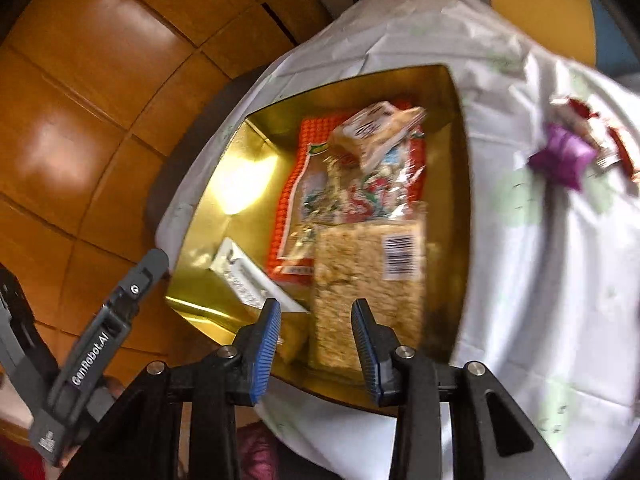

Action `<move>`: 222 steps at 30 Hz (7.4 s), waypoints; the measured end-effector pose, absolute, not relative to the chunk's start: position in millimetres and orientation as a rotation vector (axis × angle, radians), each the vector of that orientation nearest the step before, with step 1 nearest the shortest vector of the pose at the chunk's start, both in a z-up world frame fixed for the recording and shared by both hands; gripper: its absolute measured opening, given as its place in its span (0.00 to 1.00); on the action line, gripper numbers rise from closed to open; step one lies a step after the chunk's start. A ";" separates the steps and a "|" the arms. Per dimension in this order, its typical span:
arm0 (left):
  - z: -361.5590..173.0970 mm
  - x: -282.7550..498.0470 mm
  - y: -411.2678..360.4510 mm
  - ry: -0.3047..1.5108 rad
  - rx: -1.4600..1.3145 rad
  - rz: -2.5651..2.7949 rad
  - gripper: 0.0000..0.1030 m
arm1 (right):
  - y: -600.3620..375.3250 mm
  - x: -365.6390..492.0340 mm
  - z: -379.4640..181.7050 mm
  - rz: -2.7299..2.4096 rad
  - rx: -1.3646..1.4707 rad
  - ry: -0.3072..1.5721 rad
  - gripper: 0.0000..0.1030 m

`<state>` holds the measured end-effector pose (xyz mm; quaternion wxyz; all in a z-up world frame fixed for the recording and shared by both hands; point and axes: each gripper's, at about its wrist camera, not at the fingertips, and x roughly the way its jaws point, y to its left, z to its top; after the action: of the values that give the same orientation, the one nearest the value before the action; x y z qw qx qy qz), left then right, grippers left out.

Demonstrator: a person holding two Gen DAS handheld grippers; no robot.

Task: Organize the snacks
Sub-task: 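Carry the white stick pack into the gold tin and release with the right gripper, then move the left gripper over the table toward the red candy, then grasp the small red wrapped candy with the left gripper, then grasp the cracker pack with the right gripper while the left holds the red candy, then drop the red candy into the gold tin with the left gripper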

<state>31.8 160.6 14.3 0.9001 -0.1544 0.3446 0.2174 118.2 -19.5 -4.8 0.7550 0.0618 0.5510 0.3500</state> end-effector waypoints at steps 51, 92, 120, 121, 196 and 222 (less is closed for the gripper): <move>12.1 72.1 -38.5 0.857 -0.009 -0.089 0.59 | -404.6 173.0 -9.2 -0.177 0.148 1.055 0.37; 14.5 307.2 -83.6 1.036 -0.148 -0.110 0.43 | -352.8 169.6 -7.5 0.118 0.037 1.100 0.39; -15.8 295.7 -102.4 1.039 -0.060 -0.245 0.06 | -355.4 171.5 -5.5 0.117 0.039 1.091 0.39; -14.9 291.3 -101.1 1.036 -0.062 -0.253 0.06 | -356.1 171.5 -5.6 0.113 0.039 1.091 0.39; -68.1 94.5 -102.0 0.881 0.082 -0.238 0.14 | -292.1 176.6 -70.0 0.217 -0.105 1.260 0.48; 17.9 83.5 24.0 0.780 -0.148 -0.013 0.14 | -279.1 164.7 -70.7 0.228 -0.215 1.207 0.47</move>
<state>83.5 24.0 17.9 0.9223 -0.0721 0.3797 -0.0064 164.7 -279.1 -70.7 0.8119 -0.1006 0.5651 0.1066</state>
